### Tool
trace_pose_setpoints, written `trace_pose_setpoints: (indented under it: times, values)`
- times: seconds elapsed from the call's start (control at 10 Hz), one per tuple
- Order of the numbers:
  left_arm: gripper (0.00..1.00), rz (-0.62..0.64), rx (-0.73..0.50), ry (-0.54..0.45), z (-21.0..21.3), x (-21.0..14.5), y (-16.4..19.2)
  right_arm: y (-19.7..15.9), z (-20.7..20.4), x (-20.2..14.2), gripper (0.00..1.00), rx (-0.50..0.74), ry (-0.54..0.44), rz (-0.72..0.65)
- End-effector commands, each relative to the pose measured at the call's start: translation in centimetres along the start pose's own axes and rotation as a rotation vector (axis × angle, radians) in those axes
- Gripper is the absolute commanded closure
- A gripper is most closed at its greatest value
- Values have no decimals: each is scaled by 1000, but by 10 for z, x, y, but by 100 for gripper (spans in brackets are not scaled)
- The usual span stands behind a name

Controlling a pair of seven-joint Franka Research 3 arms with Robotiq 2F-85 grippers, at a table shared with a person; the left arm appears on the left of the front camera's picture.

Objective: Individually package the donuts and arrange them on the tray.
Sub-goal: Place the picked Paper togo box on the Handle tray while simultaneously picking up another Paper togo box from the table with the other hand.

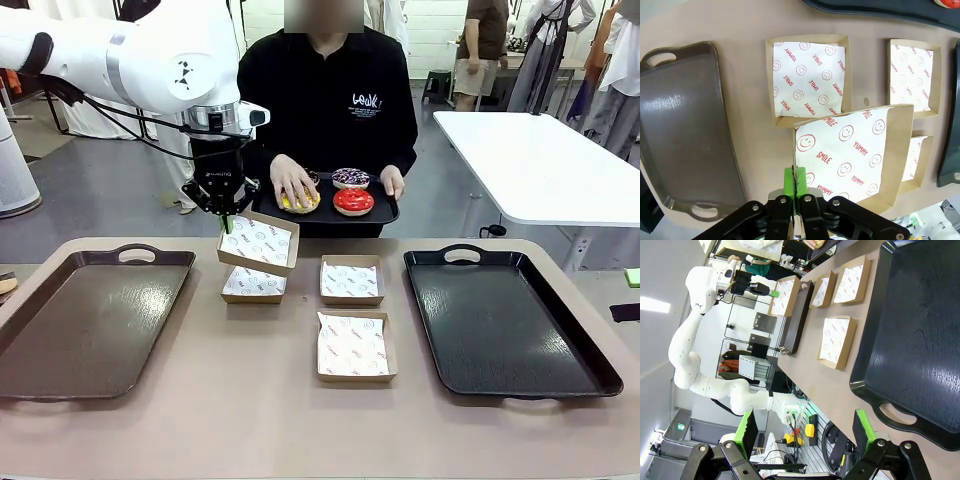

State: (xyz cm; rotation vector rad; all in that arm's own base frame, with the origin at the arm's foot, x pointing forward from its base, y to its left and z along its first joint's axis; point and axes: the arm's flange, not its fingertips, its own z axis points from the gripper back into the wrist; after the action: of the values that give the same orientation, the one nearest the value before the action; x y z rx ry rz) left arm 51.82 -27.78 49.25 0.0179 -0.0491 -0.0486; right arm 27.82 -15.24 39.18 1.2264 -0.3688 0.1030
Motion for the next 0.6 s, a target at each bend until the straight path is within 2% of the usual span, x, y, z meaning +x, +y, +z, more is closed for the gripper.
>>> trace_pose_setpoints:
  times: [0.0, 0.5]
  values:
    - [100, 4, 3, 1, 1, -5, 3, -2, -1, 1, 0, 22, -14, 16]
    - [100, 4, 3, 1, 1, -5, 3, -2, -1, 1, 0, 22, -14, 16]
